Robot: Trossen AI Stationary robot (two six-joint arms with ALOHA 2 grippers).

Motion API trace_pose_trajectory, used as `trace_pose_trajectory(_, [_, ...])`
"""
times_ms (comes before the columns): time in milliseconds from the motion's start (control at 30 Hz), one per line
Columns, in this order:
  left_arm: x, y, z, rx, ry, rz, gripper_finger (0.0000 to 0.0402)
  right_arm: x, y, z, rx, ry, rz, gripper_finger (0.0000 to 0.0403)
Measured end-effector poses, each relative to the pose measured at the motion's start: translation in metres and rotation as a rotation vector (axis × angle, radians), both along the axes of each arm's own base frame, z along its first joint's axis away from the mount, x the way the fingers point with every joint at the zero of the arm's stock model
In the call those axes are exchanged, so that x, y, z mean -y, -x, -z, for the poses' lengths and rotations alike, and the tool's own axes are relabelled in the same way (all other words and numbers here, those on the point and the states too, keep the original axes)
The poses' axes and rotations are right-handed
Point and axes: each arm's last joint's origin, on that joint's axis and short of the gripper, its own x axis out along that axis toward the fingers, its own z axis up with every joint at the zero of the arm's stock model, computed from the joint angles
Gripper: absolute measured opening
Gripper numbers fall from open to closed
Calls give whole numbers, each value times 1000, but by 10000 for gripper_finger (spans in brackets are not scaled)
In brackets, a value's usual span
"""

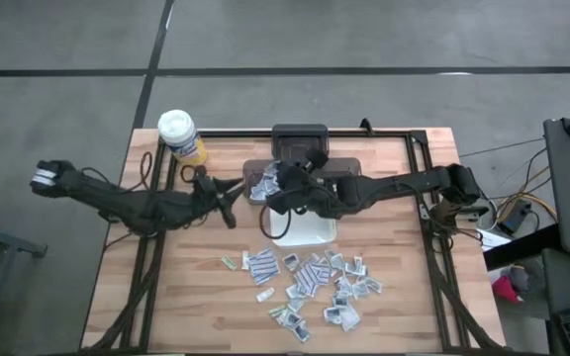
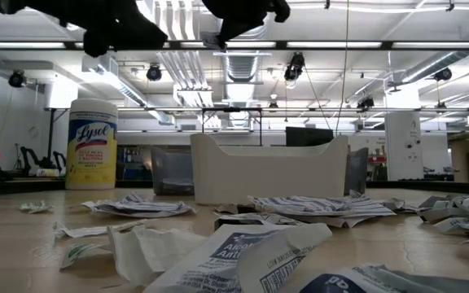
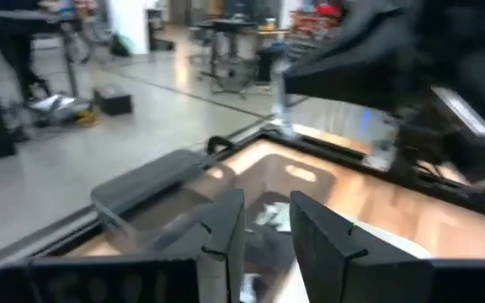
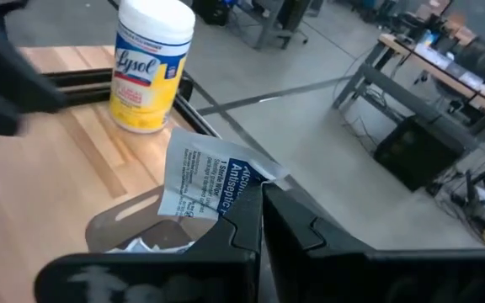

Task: Pick & Place First Aid Supplies
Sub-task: Put the alcohol pad into the bottom left black bin

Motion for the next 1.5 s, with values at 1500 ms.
trace_pose_trajectory(1500, [-60,-53,-17,66,104,130,157,16,-3,1,-68,35,-48,8])
